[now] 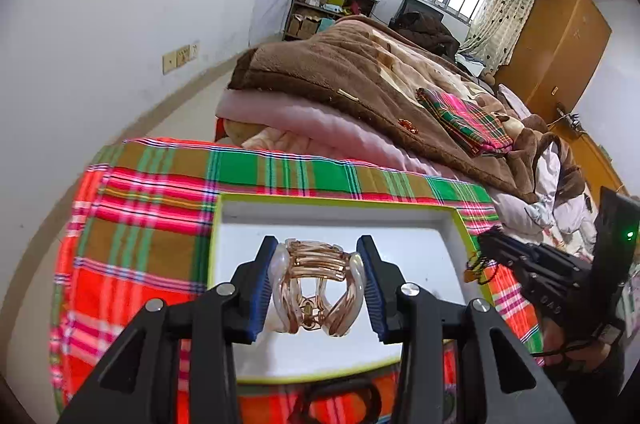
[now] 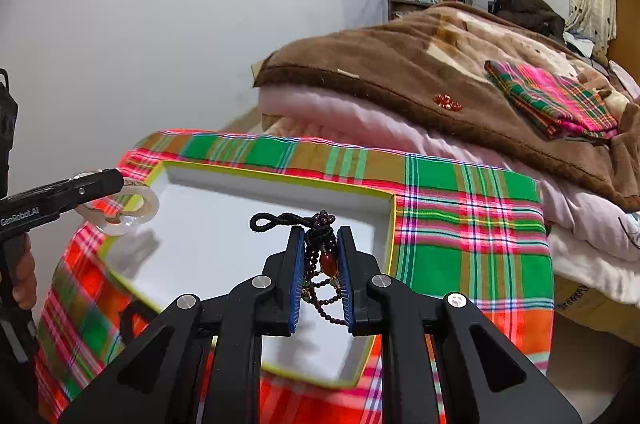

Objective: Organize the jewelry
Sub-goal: 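Carry the claw clip and bead necklace into the white box with both tools, then open the left tool releasing the claw clip while the right tool releases the necklace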

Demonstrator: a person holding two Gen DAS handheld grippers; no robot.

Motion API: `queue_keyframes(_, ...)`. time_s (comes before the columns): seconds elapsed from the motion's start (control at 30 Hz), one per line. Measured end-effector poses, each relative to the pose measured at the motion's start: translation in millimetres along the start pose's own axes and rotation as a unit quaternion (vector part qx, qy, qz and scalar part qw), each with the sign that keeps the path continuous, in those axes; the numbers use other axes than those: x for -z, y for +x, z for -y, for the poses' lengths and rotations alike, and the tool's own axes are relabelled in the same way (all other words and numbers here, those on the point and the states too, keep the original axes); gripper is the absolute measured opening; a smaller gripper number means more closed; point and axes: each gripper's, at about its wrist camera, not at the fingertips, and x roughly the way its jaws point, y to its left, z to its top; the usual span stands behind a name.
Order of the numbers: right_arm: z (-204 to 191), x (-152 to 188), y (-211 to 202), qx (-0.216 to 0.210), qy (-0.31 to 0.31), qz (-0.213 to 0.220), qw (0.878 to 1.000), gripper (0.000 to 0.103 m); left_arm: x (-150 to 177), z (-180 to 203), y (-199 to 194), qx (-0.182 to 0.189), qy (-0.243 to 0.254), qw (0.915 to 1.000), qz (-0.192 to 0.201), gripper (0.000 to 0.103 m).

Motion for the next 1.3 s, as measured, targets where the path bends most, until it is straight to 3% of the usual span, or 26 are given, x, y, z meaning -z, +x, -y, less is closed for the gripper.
queue_keyframes(0.23,1.2,-10.9,30.9,0.021,-0.01,-0.019,1.0,0.017,-5.0,-0.8,27.0,0.016,-0.002,0.9998,-0.013,0.042)
queue_keyframes(0.57,-5.5,-16.0,57.6,0.051,-0.039,-0.031,0.997,0.017,-3.4,-7.4,48.9,0.009,-0.006,0.9997,-0.02,0.042)
queue_keyframes(1.3,-15.5,-14.4,82.5,0.074,-0.067,-0.053,0.994,0.019,8.7,-18.2,64.5,-0.052,0.011,0.9977,-0.042,0.044)
